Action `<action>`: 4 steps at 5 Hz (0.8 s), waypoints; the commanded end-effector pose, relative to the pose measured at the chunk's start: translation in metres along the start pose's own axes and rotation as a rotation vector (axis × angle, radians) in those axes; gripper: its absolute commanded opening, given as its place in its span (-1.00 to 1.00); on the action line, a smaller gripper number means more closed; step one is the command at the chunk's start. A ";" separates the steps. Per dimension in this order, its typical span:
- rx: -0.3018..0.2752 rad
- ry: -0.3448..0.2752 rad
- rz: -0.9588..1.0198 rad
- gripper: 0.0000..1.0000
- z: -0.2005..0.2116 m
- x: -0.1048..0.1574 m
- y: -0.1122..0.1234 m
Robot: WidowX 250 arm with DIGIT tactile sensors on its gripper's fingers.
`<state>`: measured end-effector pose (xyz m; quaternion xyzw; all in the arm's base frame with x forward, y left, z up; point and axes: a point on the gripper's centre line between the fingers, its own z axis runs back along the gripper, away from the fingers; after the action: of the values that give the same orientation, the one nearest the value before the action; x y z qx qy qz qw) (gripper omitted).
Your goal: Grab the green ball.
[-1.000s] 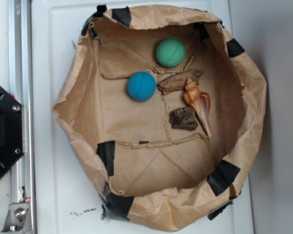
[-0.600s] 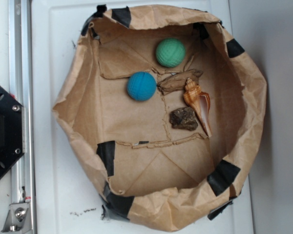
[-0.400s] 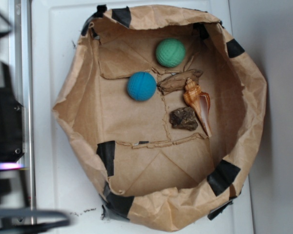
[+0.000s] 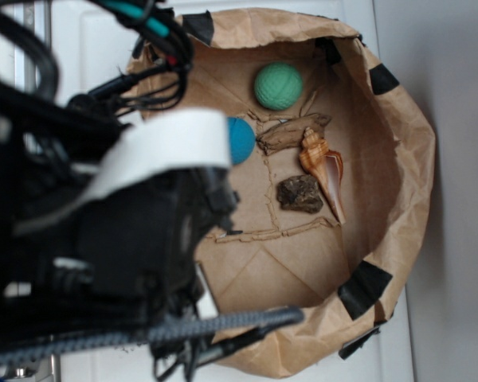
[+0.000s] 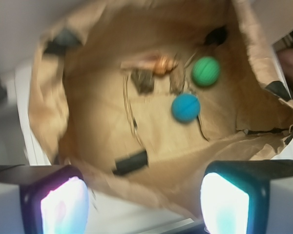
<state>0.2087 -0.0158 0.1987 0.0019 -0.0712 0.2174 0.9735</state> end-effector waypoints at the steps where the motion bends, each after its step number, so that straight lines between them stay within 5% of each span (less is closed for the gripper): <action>1: -0.024 -0.123 0.417 1.00 -0.028 0.027 0.019; 3: 0.087 -0.182 0.541 1.00 -0.060 0.055 0.023; 4: 0.131 -0.150 0.560 1.00 -0.084 0.059 0.030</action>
<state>0.2603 0.0268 0.1091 0.0704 -0.1068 0.4659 0.8755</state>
